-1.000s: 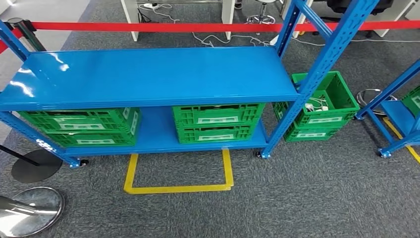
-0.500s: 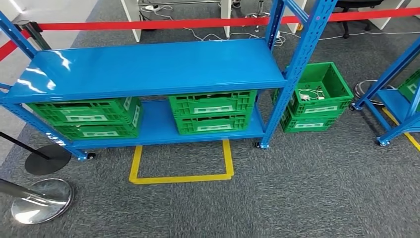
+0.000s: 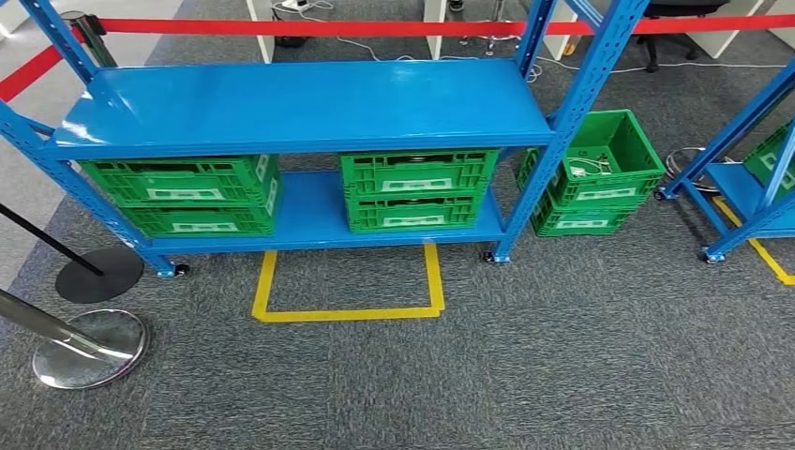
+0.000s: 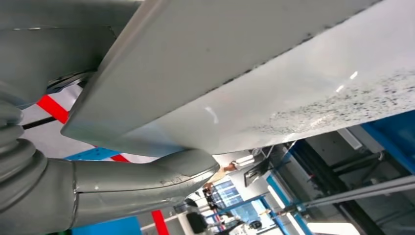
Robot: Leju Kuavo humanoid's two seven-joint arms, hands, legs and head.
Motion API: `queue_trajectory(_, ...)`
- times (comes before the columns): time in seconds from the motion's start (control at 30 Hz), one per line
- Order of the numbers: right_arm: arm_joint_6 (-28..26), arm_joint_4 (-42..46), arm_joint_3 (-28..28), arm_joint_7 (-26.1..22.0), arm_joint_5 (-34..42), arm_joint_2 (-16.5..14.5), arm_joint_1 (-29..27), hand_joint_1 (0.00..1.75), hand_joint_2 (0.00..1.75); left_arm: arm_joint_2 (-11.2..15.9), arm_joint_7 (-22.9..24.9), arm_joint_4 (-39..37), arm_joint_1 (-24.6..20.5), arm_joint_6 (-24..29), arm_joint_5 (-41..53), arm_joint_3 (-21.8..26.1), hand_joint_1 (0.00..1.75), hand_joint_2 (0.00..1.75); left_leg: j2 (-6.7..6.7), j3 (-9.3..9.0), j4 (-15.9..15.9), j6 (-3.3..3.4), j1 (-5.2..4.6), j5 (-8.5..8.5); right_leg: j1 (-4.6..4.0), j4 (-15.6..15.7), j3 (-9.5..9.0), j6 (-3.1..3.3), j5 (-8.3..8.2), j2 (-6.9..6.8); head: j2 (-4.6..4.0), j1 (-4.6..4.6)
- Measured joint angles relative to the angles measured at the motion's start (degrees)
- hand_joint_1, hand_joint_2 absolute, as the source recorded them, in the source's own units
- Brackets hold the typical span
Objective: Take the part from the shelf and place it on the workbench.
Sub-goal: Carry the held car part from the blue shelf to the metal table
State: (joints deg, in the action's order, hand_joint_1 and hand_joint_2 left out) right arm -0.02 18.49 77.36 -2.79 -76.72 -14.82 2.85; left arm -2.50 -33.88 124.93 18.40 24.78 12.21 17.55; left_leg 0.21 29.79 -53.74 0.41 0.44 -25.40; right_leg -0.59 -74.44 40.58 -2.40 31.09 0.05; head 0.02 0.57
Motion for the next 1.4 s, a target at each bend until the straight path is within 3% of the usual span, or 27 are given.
queue_trajectory(0.03,0.0,-0.1,-0.1,-0.2,-0.1,0.0,0.0,0.00,1.75,-0.1,-0.1,0.0,0.0,0.0,0.0,0.1,1.75,1.75,0.00,0.69,0.0,-0.09,0.00,0.58,0.03,-0.2,-0.99,0.06,-1.71,0.00,0.00,0.03)
queue_trajectory(0.1,0.1,-0.2,-0.3,-0.5,-0.4,0.1,0.0,0.00,1.75,-0.2,-0.2,0.1,0.2,0.1,0.0,0.2,1.75,1.75,-0.07,1.80,-0.1,-0.42,-0.02,1.63,0.03,5.5,-6.14,0.36,-4.47,0.01,0.00,0.04)
queue_trajectory(0.17,0.1,-0.2,-0.6,-0.7,-0.5,0.2,0.2,0.00,1.75,-0.4,-0.3,0.2,0.4,0.1,0.0,0.5,1.75,1.75,-0.13,2.41,-0.2,-0.93,-0.18,2.44,-0.01,14.6,-12.64,0.81,-3.35,0.04,0.00,0.03)
queue_trajectory(0.2,0.1,-0.3,-0.7,-0.8,-0.6,0.2,0.3,0.00,1.75,-0.4,-0.4,0.4,0.4,0.2,0.0,0.6,1.75,1.75,-0.12,2.61,-0.4,-1.22,-0.27,2.83,-0.05,17.7,-14.45,1.02,-2.22,0.10,0.00,0.00)
queue_trajectory(0.23,0.1,-0.3,-0.8,-0.8,-0.6,0.2,0.4,0.00,1.75,-0.4,-0.4,0.4,0.4,0.2,0.0,0.7,1.75,1.75,-0.10,2.80,-0.5,-1.50,-0.33,3.17,-0.09,19.2,-15.14,1.27,-1.54,0.15,0.00,0.00)
queue_trajectory(0.3,0.2,-0.4,-0.9,-0.8,-0.7,0.2,0.3,0.00,1.75,-0.5,-0.4,0.6,0.5,0.2,0.1,0.8,1.75,1.75,-0.10,3.19,-0.7,-1.98,-0.30,3.15,-0.04,19.6,-14.71,1.80,-1.41,0.14,0.00,-0.07)
queue_trajectory(0.33,0.2,-0.4,-1.0,-0.8,-0.7,0.2,0.1,0.00,1.75,-0.5,-0.4,0.6,0.5,0.2,0.1,0.8,1.75,1.75,-0.14,3.26,-0.7,-1.62,-0.31,2.30,-0.02,19.6,-14.53,1.90,-1.52,0.11,0.00,-0.19)
queue_trajectory(0.4,0.2,-0.5,-1.0,-0.8,-0.7,0.2,0.0,0.00,1.75,-0.5,-0.4,0.7,0.6,0.2,0.1,0.9,1.75,1.75,-0.19,3.40,-0.8,0.17,-0.37,1.06,-0.14,19.5,-14.23,1.97,-1.71,0.08,0.00,-0.46)
queue_trajectory(0.43,0.2,-0.6,-1.0,-0.8,-0.8,0.2,-0.1,0.00,1.75,-0.5,-0.4,0.7,0.6,0.2,0.1,0.9,1.75,1.75,-0.20,3.45,-0.7,1.57,-0.40,1.57,-0.23,19.4,-14.09,2.08,-1.89,0.09,0.00,-0.55)
queue_trajectory(0.47,0.2,-0.6,-1.1,-0.8,-0.8,0.2,-0.1,0.00,1.75,-0.6,-0.4,0.7,0.6,0.2,0.1,0.9,1.75,1.75,-0.22,3.57,-0.6,2.47,-0.42,2.84,-0.36,19.3,-14.00,2.28,-2.03,0.08,0.00,-0.56)
queue_trajectory(0.5,0.1,-0.6,-1.1,-0.9,-1.0,0.2,-0.1,0.00,1.75,-0.6,-0.4,0.7,0.6,0.2,0.1,0.9,1.75,1.75,-0.22,3.66,-0.5,2.88,-0.38,3.92,-0.48,19.3,-13.88,2.44,-2.16,0.07,0.00,-0.60)
queue_trajectory(0.53,0.0,-0.6,-1.3,-1.0,-1.2,0.3,-0.1,0.00,1.75,-0.6,-0.4,0.8,0.7,0.2,0.1,0.9,1.75,1.75,-0.22,3.75,-0.3,2.70,-0.32,4.85,-0.59,19.2,-13.72,2.57,-2.25,0.05,0.00,-0.60)
queue_trajectory(0.63,-0.2,-0.7,-1.7,-1.4,-1.8,0.3,-0.2,0.00,1.75,-0.7,-0.4,1.2,1.0,0.2,0.1,1.0,1.75,1.75,-0.21,3.97,-0.1,-0.12,0.00,5.44,-0.77,18.7,-13.13,2.75,-2.35,0.02,0.00,-0.60)
queue_trajectory(0.7,-0.2,-0.7,-1.9,-1.6,-2.0,0.3,-0.2,0.00,1.75,-0.8,-0.5,1.5,1.3,0.1,0.3,1.0,1.75,1.75,-0.21,4.19,0.0,-1.32,0.10,5.40,-0.71,18.6,-12.81,2.64,-2.38,-0.02,0.00,-0.58)
queue_trajectory(0.8,-0.1,-0.6,-2.1,-1.8,-2.0,0.4,-0.5,0.00,1.75,-1.3,-0.9,2.3,1.8,-0.1,1.3,0.9,1.75,1.75,-0.31,3.83,1.5,-0.68,0.16,5.84,-0.59,19.2,-12.97,1.94,-2.53,-0.27,0.00,-0.70)
queue_trajectory(0.83,0.2,-0.5,-2.1,-1.9,-1.9,0.5,-0.6,0.00,1.75,-1.7,-1.1,2.6,2.0,-0.1,2.0,0.7,1.75,1.75,-0.41,3.48,2.5,-0.53,0.38,6.31,-0.63,18.7,-12.79,1.64,-1.80,-0.26,0.00,-0.68)
queue_trajectory(0.87,0.5,-0.3,-2.1,-1.9,-1.9,0.5,-0.7,0.00,1.75,-2.0,-1.2,2.9,2.0,-0.1,2.9,0.4,1.75,1.75,-0.57,3.22,3.3,-0.61,0.69,6.82,-0.58,16.9,-12.12,1.23,-0.31,-0.21,0.00,-0.61)
queue_trajectory(0.97,2.0,0.0,-2.1,-1.6,-1.7,0.6,-1.0,0.00,1.75,-3.0,-1.3,3.1,1.9,0.4,5.9,-1.4,1.75,1.75,-1.35,3.85,3.7,-1.19,1.40,7.51,0.53,6.9,-7.70,-0.40,5.83,-0.11,0.00,-0.44)
queue_trajectory(1.0,2.5,0.1,-2.1,-1.4,-1.1,0.6,-0.8,0.00,1.75,-3.2,-1.1,3.1,1.6,0.4,6.7,-2.1,1.75,1.75,-1.70,4.25,3.5,-1.50,1.70,7.67,1.01,5.1,-6.89,-1.00,6.38,-0.10,0.00,-0.45)
queue_trajectory(1.03,2.8,0.1,-1.9,-0.7,0.3,0.9,-0.2,0.00,1.75,-3.4,-0.3,2.9,0.7,-0.1,7.4,-3.1,1.75,1.75,-2.13,4.75,3.3,-1.93,2.10,7.90,1.51,5.2,-7.05,-1.67,5.76,-0.08,0.00,-0.48)
queue_trajectory(1.07,3.0,0.0,-1.5,0.8,2.5,1.3,1.2,0.00,1.75,-3.4,1.0,2.2,-1.3,-1.1,8.1,-4.6,1.75,1.75,-2.68,5.46,2.9,-2.47,2.62,8.17,2.12,7.5,-8.14,-2.46,4.18,0.14,0.00,-0.48)
queue_trajectory(1.13,2.5,-0.8,-0.1,4.8,7.4,2.6,5.6,0.00,1.75,-2.9,4.3,-0.1,-7.2,-2.9,9.0,-8.6,1.75,1.75,-3.81,7.25,1.2,-3.90,3.40,8.56,3.40,13.8,-10.93,-4.23,1.01,2.21,0.00,-0.16)
queue_trajectory(1.17,2.3,-1.2,0.4,6.1,9.1,3.2,7.8,0.00,1.75,-2.5,5.5,-1.4,-9.8,-2.9,9.3,-10.7,1.75,1.75,-4.26,8.01,0.4,-4.60,3.51,8.56,3.80,15.5,-11.56,-4.16,0.18,3.30,-0.01,0.08)
queue_trajectory(1.2,2.2,-1.5,0.7,6.7,10.1,3.8,9.5,0.00,1.75,-2.2,6.2,-2.4,-11.6,-2.5,9.4,-12.7,1.75,1.75,-4.54,8.45,-0.2,-5.14,3.46,8.61,3.95,15.8,-11.62,-3.62,-0.05,4.11,-0.01,0.04)
queue_trajectory(1.27,1.9,-1.8,0.8,6.7,11.2,4.8,11.1,0.00,1.75,-1.3,6.6,-3.9,-13.3,-1.3,9.1,-15.5,1.75,1.75,-5.15,8.50,0.0,-5.72,3.53,9.27,3.58,14.8,-11.15,-1.41,-0.32,3.59,-0.02,-0.62)
queue_trajectory(1.33,1.7,-1.9,0.9,6.4,11.9,5.3,11.3,0.00,1.75,-0.4,6.7,-4.8,-14.1,-0.6,8.3,-16.9,1.75,1.75,-4.48,8.99,-0.2,-5.71,3.61,9.21,3.18,15.0,-11.20,-0.10,-1.06,2.28,-0.02,-1.27)
queue_trajectory(1.4,1.6,-2.0,0.9,6.1,12.3,5.6,11.2,0.00,1.75,0.5,6.5,-5.3,-14.5,-0.2,7.7,-17.8,1.75,1.75,-2.28,11.40,-5.5,-5.03,3.02,5.52,2.78,15.2,-10.91,0.90,-1.90,0.88,-0.02,-1.57)
